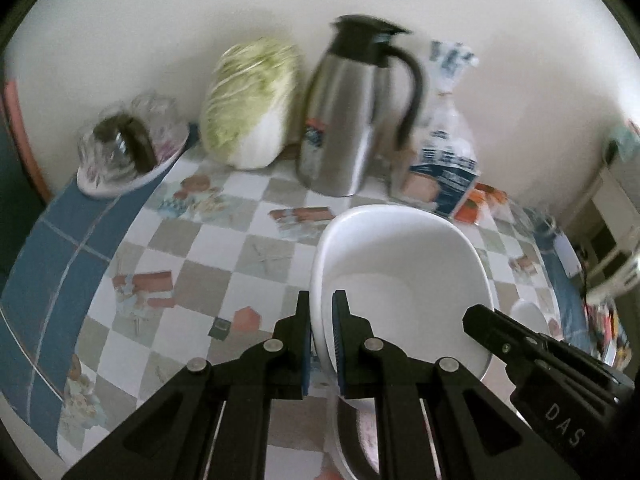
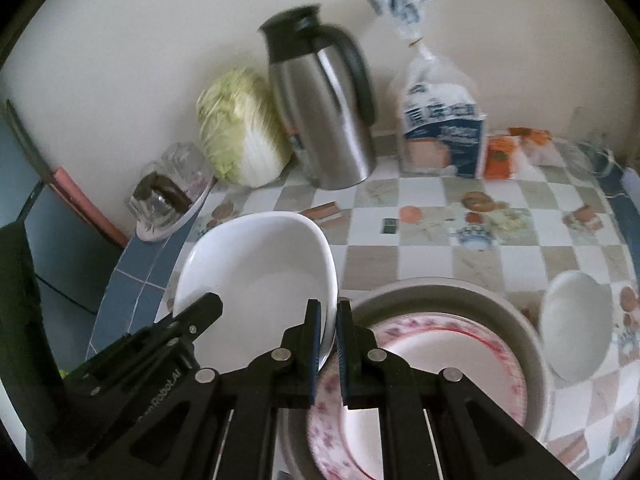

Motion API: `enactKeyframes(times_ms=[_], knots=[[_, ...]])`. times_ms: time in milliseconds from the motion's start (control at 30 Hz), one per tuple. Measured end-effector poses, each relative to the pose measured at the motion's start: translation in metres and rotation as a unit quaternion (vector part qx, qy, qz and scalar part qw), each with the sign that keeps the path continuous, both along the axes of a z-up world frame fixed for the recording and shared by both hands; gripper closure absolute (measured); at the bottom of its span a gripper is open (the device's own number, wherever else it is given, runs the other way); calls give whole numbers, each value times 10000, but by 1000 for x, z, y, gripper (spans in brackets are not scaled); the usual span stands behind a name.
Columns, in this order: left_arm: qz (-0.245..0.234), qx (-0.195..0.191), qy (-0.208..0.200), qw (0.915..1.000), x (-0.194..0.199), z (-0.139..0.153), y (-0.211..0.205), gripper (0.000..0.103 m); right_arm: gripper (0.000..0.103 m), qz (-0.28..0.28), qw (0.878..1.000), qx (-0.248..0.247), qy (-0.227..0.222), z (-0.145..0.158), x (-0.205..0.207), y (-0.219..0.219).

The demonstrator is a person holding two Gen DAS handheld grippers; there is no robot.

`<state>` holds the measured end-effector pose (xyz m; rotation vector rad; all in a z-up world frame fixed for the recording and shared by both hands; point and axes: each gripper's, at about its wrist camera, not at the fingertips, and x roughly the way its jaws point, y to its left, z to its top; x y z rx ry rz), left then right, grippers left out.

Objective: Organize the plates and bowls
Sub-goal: 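Lift the white square bowl and carry it over the basin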

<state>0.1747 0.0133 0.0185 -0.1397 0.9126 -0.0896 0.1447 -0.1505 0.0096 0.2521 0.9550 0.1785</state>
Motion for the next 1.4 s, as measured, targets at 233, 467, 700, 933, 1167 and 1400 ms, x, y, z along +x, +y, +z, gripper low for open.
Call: enactKeyframes(times_ms=[233,467,700,933,1167,1400], knots=[[-450,275,-322,9981,-22,20,-42,93,94,-379,9985,285,-281,17,-33,-43],[-742,407,-440,9954,-34,26,-67,93,94,-660,9955,504,-450,21,-57,-72],[-925,351,-417,9942,-41,25,-79,93,93,-771,9934,697,-481,19,-71,-91],[-968,339,-372,9940,-44,25,-83,93,93,-794,9924,811,-476,20,-78,-101],[-972,333,-184,9945,-41,19,-85,93,93,-726,9926,905,-366,14,-77,-106],[-988,390,60,9943,-40,9,-87,93,93,-723,9933,879,-189,7,-76,-106]])
